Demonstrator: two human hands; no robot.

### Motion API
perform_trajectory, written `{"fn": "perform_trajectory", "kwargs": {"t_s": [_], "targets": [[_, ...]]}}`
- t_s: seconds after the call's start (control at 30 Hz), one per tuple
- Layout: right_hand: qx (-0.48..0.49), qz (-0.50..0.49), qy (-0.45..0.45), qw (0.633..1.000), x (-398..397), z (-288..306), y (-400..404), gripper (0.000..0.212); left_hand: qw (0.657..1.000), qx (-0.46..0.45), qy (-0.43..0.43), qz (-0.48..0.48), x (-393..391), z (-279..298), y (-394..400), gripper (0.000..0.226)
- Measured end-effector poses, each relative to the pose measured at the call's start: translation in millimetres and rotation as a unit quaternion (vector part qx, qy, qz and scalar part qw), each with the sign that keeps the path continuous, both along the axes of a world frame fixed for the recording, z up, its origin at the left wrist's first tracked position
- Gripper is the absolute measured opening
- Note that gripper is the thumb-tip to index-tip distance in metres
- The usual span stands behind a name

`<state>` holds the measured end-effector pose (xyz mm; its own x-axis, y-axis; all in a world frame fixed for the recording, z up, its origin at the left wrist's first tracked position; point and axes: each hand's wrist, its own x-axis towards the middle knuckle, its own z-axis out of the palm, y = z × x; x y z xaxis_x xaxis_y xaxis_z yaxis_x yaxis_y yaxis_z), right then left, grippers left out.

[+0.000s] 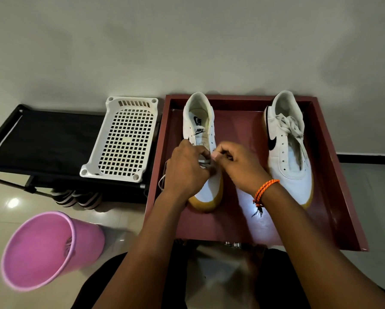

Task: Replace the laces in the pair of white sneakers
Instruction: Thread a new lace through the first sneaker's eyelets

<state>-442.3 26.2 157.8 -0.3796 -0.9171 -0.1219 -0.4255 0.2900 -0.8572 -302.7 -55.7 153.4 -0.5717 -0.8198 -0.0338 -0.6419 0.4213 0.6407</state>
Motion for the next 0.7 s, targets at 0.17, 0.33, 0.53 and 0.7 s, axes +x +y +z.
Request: {"fn": "perform_trajectory", "kwargs": {"t_s": [0.17,0.33,0.53,0.7], "targets": [[-0.110,-0.007,-0.281,0.954,-2.3,28.1,3.2,0.019,1.000,-0.002,-0.027,-0.002,-1.7,0.7,-2.3,0.035],[-0.181,0.018,-0.520,0.834,-6.0,49.6,10.1,0.016,1.000,0.013,-0.024,-0.002,-0.3,0.1,-3.2,0.033],[-0.069,-0.173,-0.075,0.980,-16.2,20.4,4.1,0.016,1.000,0.014,-0.014,-0.004,-0.3,2.4,-1.4,0.030],[0.095,-0.039,0.128,0.986,-1.7,2.5,6.8,0.053,1.000,-0.004,-0.011,-0.016,-0.6,-1.5,-2.2,0.021]]}}
